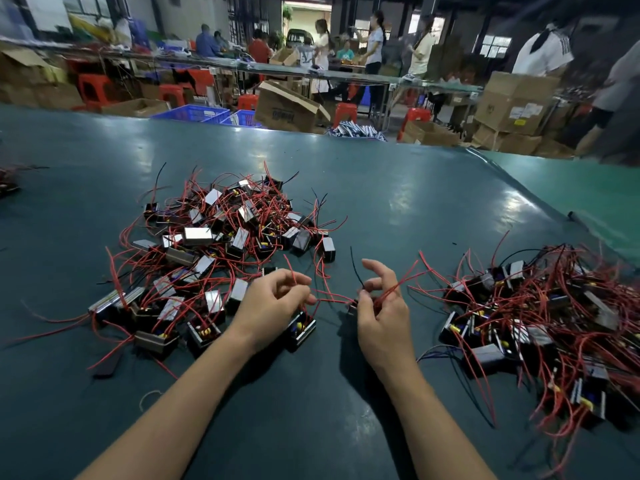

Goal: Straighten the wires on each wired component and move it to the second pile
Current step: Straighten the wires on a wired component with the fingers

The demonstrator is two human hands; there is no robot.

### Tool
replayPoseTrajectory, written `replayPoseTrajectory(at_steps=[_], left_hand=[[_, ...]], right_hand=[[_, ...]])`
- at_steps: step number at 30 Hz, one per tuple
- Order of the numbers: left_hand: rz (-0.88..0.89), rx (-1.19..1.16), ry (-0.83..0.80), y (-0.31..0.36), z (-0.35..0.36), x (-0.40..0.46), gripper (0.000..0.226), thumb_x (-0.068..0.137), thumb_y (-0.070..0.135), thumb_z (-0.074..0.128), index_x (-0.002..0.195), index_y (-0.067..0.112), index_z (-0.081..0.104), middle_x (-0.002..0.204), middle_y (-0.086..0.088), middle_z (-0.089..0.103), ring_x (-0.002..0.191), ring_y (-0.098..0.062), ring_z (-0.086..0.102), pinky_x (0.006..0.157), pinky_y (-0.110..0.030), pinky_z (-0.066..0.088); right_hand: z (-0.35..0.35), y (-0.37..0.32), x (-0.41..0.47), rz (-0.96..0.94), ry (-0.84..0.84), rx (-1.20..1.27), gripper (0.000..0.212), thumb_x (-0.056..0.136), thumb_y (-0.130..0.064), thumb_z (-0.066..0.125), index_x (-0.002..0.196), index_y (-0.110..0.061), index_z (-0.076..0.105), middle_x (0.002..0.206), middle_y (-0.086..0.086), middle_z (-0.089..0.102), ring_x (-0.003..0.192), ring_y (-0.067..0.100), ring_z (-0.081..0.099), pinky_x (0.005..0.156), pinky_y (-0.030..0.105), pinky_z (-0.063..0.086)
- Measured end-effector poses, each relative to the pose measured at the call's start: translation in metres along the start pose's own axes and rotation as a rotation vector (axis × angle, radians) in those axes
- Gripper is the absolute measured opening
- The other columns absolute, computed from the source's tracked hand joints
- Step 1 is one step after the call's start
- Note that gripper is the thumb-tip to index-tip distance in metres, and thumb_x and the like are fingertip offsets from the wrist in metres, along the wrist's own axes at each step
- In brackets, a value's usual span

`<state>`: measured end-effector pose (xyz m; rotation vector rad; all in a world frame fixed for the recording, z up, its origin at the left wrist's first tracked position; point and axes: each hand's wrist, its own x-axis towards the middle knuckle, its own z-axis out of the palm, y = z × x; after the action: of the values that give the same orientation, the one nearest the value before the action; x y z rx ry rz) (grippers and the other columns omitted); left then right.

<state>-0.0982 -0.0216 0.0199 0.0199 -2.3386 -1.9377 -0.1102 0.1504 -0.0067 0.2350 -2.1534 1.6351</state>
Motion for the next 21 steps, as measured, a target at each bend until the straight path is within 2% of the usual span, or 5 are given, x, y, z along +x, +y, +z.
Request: replayPoseTrajectory(at_steps=[4,11,15,19,21], left_hand=[[0.083,-0.066,-0.133,-0.007,-0.001,-0.010,0.019,0.089,0.017,0.063,0.105,0.009,0.064,0.085,-0.007,0.075,0.080,-0.013,0.068,0.078,-0.026,0.053],[0.144,-0.120,0.007,-0.011,-0.001,-0.015,0.013,0.095,0.009,0.058,0.095,0.003,0.070,0.081,-0.010,0.075,0.082,-0.023,0.071,0.079,-0.033,0.056],[0.185,-0.186,0.008,-0.008,-0.004,-0.018,0.028,0.085,0.023,0.061,0.101,0.001,0.068,0.087,-0.011,0.075,0.084,-0.016,0.070,0.077,-0.021,0.052],[0.210,-0.196,-0.028,-0.011,-0.006,-0.020,0.039,0.076,0.012,0.056,0.113,0.003,0.060,0.101,-0.018,0.070,0.088,-0.019,0.068,0.081,-0.024,0.053],[0.205,-0.200,-0.025,-0.011,-0.007,-0.019,0.043,0.073,0.009,0.052,0.114,0.003,0.060,0.106,-0.019,0.067,0.087,-0.021,0.068,0.080,-0.025,0.053]], right_hand=[[0.003,0.002,0.002,-0.003,0.003,-0.002,0.042,0.093,0.001,0.050,0.118,-0.033,0.053,0.092,0.000,0.051,0.072,0.016,0.052,0.070,0.027,0.044],[0.002,-0.001,-0.004,0.003,-0.055,-0.012,0.045,0.088,-0.004,0.059,0.124,-0.026,0.045,0.099,0.003,0.052,0.086,0.014,0.056,0.078,0.024,0.048],[0.001,-0.006,-0.008,0.044,-0.187,-0.017,0.046,0.091,-0.003,0.059,0.128,-0.025,0.044,0.093,-0.006,0.065,0.087,0.007,0.064,0.079,0.018,0.049],[-0.001,-0.011,-0.011,0.036,-0.107,-0.092,0.042,0.091,-0.014,0.062,0.128,-0.025,0.047,0.089,-0.001,0.063,0.087,0.018,0.063,0.078,0.027,0.050],[-0.005,-0.014,-0.010,0.056,-0.083,-0.081,0.042,0.089,-0.011,0.065,0.125,-0.026,0.048,0.084,0.000,0.060,0.082,0.015,0.062,0.074,0.022,0.047]])
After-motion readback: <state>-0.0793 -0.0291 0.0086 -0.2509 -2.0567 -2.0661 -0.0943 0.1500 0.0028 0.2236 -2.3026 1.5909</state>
